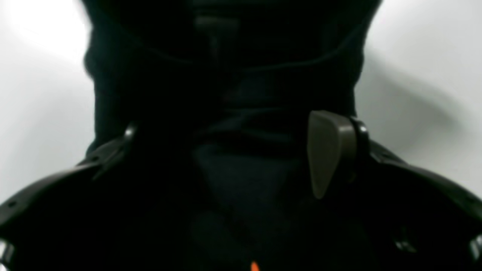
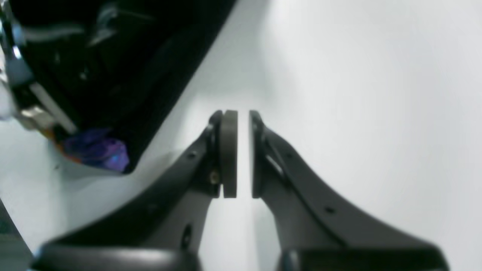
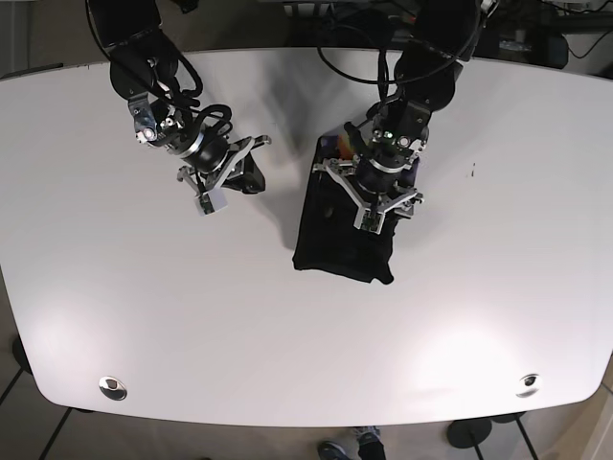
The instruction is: Fold the T-shirt properly
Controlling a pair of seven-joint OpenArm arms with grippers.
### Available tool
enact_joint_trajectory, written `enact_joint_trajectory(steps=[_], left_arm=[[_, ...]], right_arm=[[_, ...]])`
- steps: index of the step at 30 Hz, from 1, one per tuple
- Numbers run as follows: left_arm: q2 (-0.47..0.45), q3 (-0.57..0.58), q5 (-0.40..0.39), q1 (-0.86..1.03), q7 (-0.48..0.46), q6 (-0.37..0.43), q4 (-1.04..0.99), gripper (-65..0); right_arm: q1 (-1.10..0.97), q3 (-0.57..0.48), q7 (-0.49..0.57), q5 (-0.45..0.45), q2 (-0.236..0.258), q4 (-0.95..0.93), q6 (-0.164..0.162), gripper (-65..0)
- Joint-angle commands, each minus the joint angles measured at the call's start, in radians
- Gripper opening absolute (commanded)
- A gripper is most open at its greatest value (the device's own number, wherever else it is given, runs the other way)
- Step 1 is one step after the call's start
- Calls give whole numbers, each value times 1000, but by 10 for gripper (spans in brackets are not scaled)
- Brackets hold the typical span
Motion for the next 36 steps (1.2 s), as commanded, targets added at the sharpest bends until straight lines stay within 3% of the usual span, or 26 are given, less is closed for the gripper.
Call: enact_joint_trajectory(steps=[1, 4, 7, 14, 16, 17, 20, 25, 29, 31, 33, 36], left_arm=[[-62, -63, 9, -3, 79, -84, -64, -143], [-109, -235, 16, -3, 90, -291, -122, -144], [-192, -398, 19, -35, 125, -439, -197, -144], [-528, -504, 14, -178, 151, -603, -567, -144], [-625, -505, 11, -208, 76, -666, -690, -144], [-674, -505, 12, -202, -4, -673, -756, -144], [-748, -502, 16, -178, -130, -673, -858, -144], [-848, -505, 9, -101, -216, -676, -883, -144], [-877, -511, 6, -102, -254, -679, -852, -144], [-875, -547, -14, -85, -242, -690, -756, -144], [-871, -616, -89, 0, -186, -747, -604, -144], [-835, -674, -198, 92, -54, -767, -346, -144]], right_arm=[[12, 3, 26, 15, 6, 49, 11, -607], [12, 3, 26, 15, 7, 76, 5, -607], [12, 3, 26, 15, 7, 78, 5, -607], [1, 3, 26, 14, 7, 80, 3, -607], [-13, 30, 26, 8, 6, 112, 3, -607], [-26, 37, 26, 8, 4, 121, 3, -607], [-31, 38, 26, 8, 6, 144, 3, -607], [-39, 38, 26, 6, 7, 145, 3, -607], [-52, 38, 26, 6, 6, 176, 2, -607], [-52, 38, 26, 6, 6, 176, 2, -607], [-56, 38, 26, 6, 6, 178, 2, -607], [-60, 38, 26, 6, 7, 178, 2, -607]])
